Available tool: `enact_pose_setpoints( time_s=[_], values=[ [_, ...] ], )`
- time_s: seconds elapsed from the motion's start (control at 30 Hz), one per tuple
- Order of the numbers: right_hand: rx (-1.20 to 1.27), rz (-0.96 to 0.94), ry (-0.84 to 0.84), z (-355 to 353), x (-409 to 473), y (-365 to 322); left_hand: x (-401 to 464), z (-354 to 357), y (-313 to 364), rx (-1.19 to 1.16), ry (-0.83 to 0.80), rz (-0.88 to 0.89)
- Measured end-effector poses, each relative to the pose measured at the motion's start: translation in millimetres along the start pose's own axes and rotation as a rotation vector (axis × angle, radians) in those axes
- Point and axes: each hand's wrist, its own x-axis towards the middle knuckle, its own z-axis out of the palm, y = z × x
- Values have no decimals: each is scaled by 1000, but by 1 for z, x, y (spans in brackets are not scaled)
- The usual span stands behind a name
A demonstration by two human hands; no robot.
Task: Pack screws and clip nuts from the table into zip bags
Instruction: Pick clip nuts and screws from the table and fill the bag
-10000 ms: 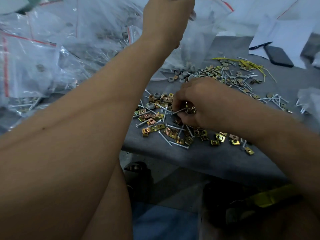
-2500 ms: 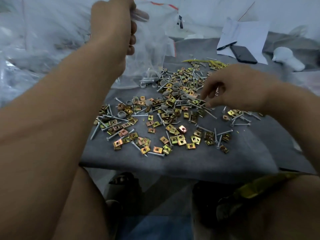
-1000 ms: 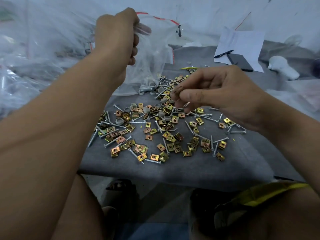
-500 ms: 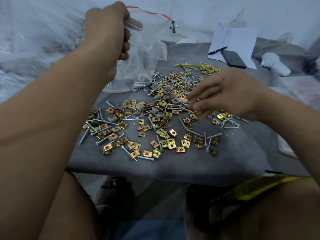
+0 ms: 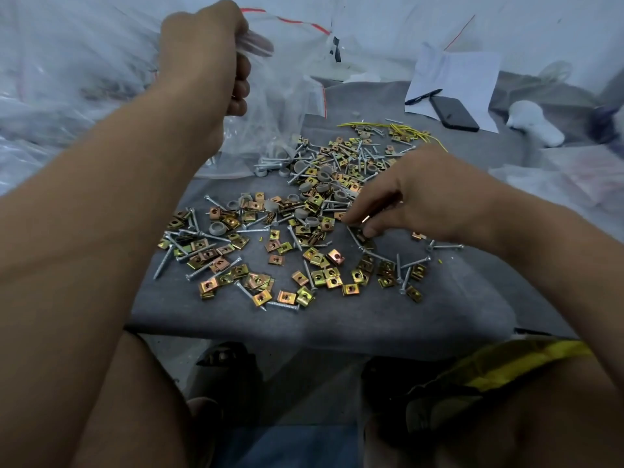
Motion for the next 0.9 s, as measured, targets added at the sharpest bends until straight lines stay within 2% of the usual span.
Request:
enact_pose_setpoints(
  time_s=[0.23, 0.63, 0.7, 0.83, 0.9],
  values=[
    [-40, -49, -16, 1, -2, 1, 0, 0, 1, -5, 11, -5],
    [25, 65, -100, 3, -5, 12, 1, 1, 0, -16, 12, -7],
    [176, 60, -39, 1, -9, 16, 3, 1, -1, -15, 10, 0],
    [924, 109, 85, -7, -17, 33, 4, 2, 0, 5, -1, 5],
    [1176, 109, 168, -8, -14, 39, 1, 5, 3, 53, -6, 26]
  ],
)
